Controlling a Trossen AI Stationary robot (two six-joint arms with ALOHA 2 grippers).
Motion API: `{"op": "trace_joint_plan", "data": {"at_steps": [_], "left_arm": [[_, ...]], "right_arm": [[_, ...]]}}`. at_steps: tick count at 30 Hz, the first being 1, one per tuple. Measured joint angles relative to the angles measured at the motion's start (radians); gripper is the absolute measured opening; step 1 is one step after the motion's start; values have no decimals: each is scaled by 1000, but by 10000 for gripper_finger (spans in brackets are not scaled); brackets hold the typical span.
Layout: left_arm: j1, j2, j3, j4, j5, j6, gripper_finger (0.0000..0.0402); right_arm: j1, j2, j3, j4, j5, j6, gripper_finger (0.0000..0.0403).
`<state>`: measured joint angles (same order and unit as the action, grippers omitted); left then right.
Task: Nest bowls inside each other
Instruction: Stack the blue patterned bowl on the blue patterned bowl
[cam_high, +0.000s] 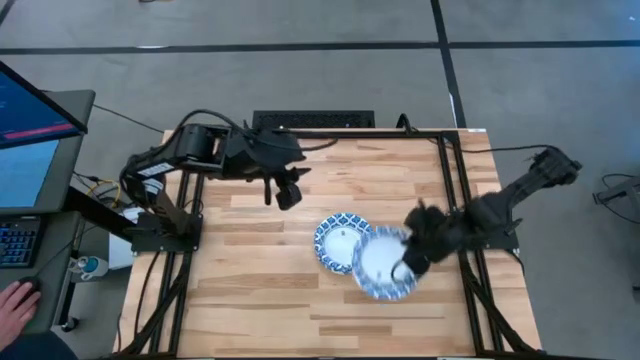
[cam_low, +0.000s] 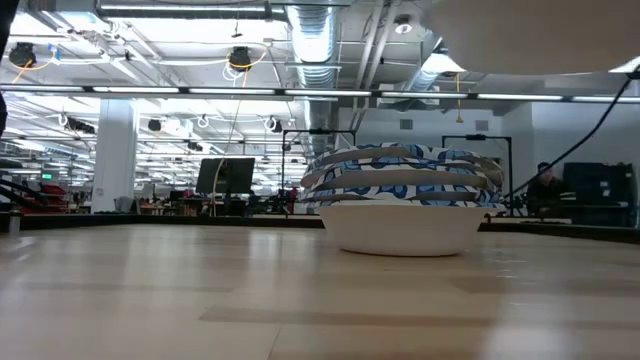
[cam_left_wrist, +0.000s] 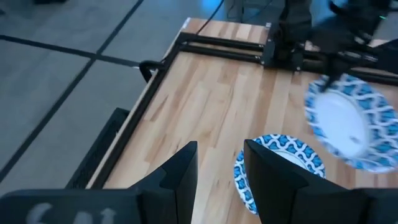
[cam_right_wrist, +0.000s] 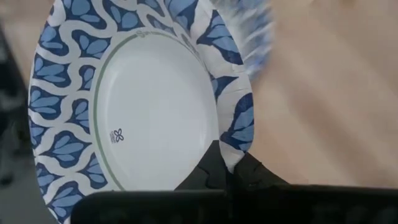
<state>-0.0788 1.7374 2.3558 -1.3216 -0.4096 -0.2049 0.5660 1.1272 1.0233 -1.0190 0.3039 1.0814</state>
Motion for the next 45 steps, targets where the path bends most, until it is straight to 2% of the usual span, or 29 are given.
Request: {"op": "trace_joint_plan", "data": {"at_steps": [4,7,12,18,26,33,37,45], "left_arm": [[31,-10,1,-22,42,0,122],[75,-6,-4,-85,135,-5,122],[131,-1,-67,-67,246,30,121],[176,-2,-205,44,361,92,91],[239,-1,-384,203,587,122,46],[270,-58,-402,242,604,124,35],[282,-101,-402,233,565,115,35],[282,-132,-402,208,524,124,35]], "right_arm": [[-147,-57,0,-21,10,-120,4],[-259,-59,16,-23,-10,-241,6],[-396,-59,59,-18,-18,-364,5],[-469,-50,73,-22,-106,-436,7],[-471,75,73,16,-161,-522,9],[-485,188,73,162,-168,-660,31],[-508,221,74,271,-199,-674,48],[-541,314,73,277,-272,-721,56]]}}
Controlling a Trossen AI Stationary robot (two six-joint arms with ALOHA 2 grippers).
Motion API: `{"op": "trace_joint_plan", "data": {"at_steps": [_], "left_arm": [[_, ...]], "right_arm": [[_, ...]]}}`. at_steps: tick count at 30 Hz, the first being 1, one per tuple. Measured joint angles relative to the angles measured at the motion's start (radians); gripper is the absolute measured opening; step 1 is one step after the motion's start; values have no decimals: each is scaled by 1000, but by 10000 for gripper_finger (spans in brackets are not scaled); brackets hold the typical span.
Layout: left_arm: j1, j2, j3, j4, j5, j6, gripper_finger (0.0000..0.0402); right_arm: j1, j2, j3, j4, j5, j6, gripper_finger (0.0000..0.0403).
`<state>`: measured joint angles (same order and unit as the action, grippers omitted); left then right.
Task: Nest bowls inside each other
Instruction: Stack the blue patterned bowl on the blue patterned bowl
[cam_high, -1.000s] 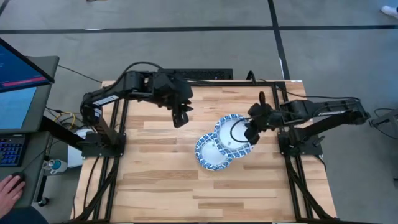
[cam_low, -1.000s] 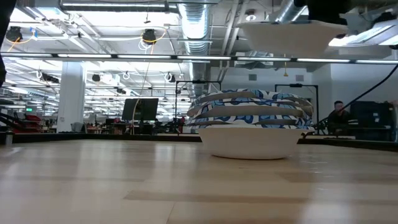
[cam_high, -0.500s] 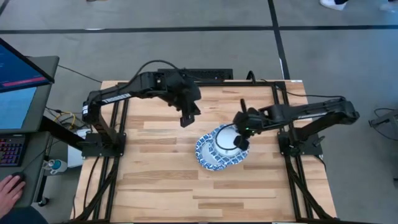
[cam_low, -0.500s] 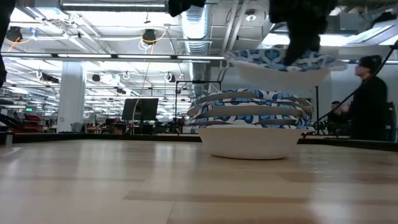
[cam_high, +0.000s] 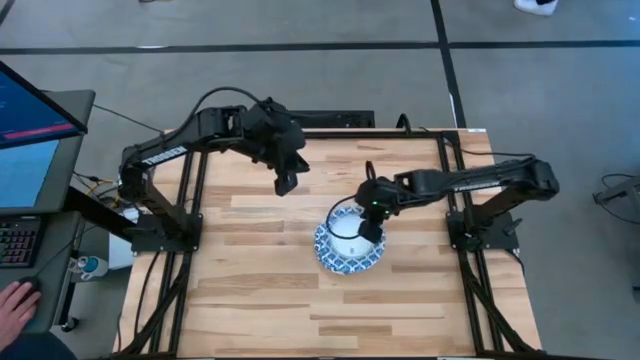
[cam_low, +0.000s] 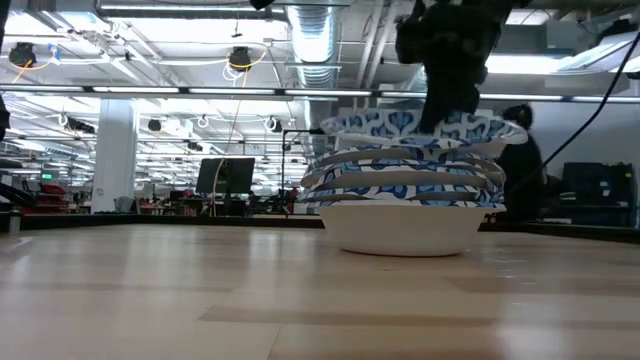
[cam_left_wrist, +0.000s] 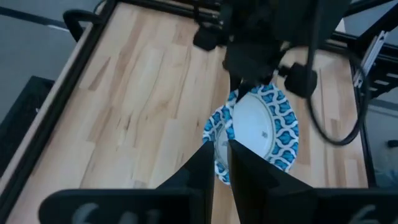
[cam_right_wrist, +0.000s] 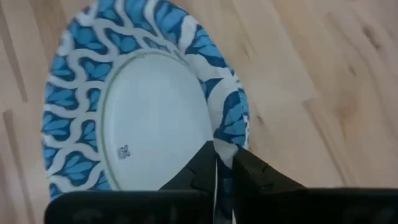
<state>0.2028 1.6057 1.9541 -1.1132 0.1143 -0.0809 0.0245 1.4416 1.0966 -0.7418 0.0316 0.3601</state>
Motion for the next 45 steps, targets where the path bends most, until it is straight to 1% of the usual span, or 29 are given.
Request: {"op": "trace_joint_plan", "data": {"at_steps": [9,15,17,21,27,32,37,41,45], "left_arm": [[0,-3,0,-6,-3,33,34],[0,-3,0,-19,-3,44,34],[0,-2,0,-22,-2,47,34],[3,-3,0,-28,0,54,34],[22,-4,0,-30,16,62,34],[29,-4,0,-33,32,82,34],[44,-4,0,-33,36,94,34],[52,-4,0,-37,56,99,34],[58,-5,0,-40,57,100,34]], "right_arm": [[-22,114,-1,78,-142,-21,56],[-31,152,27,106,-150,-21,57],[-40,152,37,78,-150,-21,57],[-55,147,82,86,-166,-21,57],[-59,143,145,77,-188,-80,57],[-59,189,144,4,-247,-75,60],[-58,251,144,-6,-316,-90,93],[-58,290,144,-7,-360,-115,140],[-58,301,143,-10,-364,-92,192]]}}
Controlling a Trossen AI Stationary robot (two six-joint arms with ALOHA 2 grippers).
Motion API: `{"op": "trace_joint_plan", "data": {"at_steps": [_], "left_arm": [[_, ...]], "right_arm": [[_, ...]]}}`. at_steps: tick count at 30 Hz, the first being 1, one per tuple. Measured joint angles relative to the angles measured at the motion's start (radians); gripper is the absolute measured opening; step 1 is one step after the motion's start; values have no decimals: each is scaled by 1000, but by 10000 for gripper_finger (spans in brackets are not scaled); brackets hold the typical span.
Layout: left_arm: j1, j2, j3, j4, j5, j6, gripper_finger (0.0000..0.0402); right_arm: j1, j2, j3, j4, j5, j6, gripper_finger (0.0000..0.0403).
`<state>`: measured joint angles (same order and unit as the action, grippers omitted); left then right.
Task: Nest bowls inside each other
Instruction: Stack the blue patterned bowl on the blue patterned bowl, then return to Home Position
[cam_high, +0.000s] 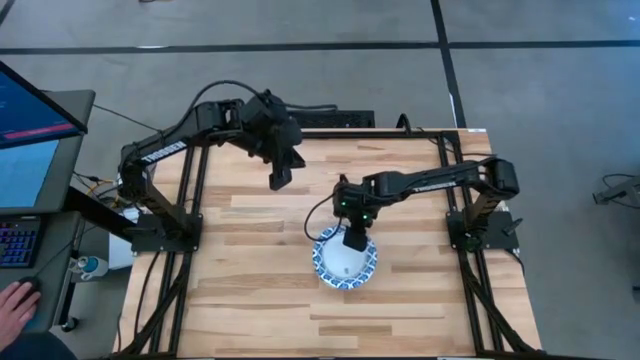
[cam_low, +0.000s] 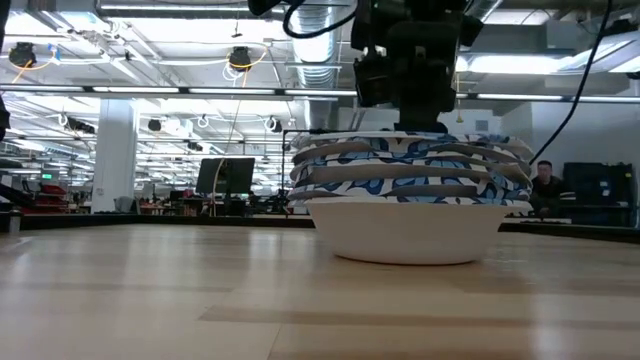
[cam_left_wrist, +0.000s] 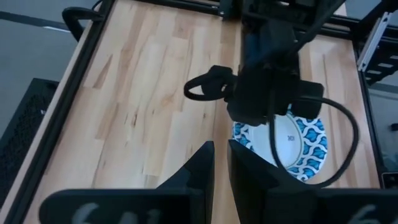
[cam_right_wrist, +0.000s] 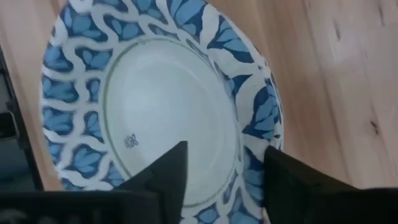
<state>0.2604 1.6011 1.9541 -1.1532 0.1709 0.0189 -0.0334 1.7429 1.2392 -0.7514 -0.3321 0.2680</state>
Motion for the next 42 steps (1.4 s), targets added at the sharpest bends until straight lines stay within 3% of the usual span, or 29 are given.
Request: {"op": "trace_joint_plan", "data": {"at_steps": [6,22,26,33,38,42], "left_arm": [[8,0,0,0,-1,14,34],[11,-10,0,-4,-61,-23,34],[9,-23,1,-20,-71,-148,34],[6,-53,1,-127,-47,-225,34],[8,-75,1,-237,-63,-294,34],[-10,-127,0,-282,-173,-354,34]], "right_arm": [[-7,-18,7,-5,1,19,237],[-23,-25,139,-364,-6,-21,228],[-17,-35,186,-469,116,-74,228],[21,-208,298,-442,374,-75,228],[19,-398,373,-387,428,-75,227],[26,-565,377,-366,430,-66,228]]}}
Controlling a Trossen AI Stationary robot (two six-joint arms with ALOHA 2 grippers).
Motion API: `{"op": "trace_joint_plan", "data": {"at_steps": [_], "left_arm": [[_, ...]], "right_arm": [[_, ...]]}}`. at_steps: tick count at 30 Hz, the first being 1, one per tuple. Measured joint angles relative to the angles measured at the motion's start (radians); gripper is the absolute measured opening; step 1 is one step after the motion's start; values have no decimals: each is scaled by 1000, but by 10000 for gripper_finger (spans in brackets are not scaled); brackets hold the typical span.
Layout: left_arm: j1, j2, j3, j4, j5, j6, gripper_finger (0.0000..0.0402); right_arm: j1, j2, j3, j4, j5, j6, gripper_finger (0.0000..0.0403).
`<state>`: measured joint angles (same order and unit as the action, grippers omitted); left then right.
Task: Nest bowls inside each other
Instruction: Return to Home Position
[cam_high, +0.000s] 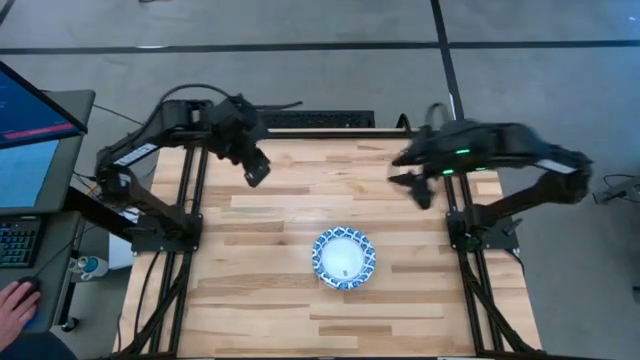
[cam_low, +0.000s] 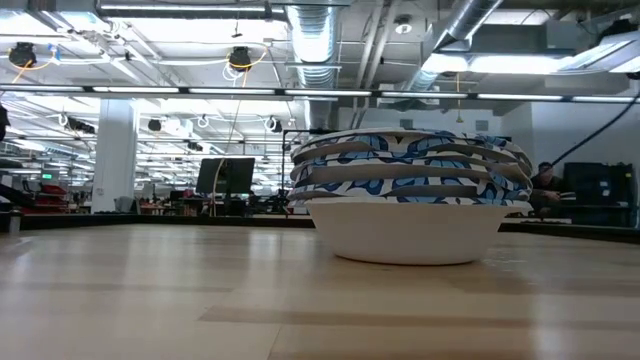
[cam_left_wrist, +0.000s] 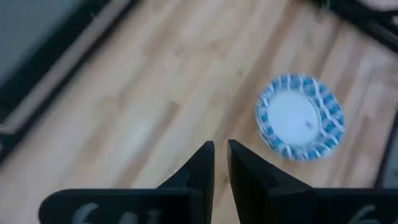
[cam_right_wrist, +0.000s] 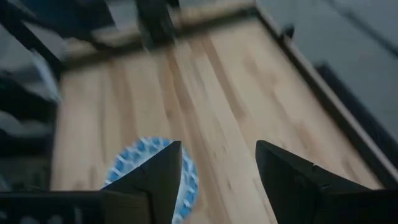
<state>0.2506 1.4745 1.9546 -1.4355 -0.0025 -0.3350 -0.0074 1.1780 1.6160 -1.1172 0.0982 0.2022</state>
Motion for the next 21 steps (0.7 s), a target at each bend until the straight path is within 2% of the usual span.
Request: {"op": "trace_joint_plan", "data": {"at_steps": [3,5,9,12,16,21], "left_arm": [[-15,-74,0,70,-75,17,34],[-16,-123,-2,146,-77,47,34],[-6,-208,-35,218,54,114,34],[-1,-268,-87,240,93,120,34],[0,-356,-242,342,150,132,34],[-1,-498,-538,625,258,153,34]], "right_arm": [[14,-119,-21,62,-3,-16,228],[21,-192,-45,119,-14,-25,228],[21,-304,-124,205,-84,-23,227],[21,-358,-213,273,-98,-11,228],[20,-416,-340,384,-102,-7,228],[21,-481,-470,515,-131,16,228]]}}
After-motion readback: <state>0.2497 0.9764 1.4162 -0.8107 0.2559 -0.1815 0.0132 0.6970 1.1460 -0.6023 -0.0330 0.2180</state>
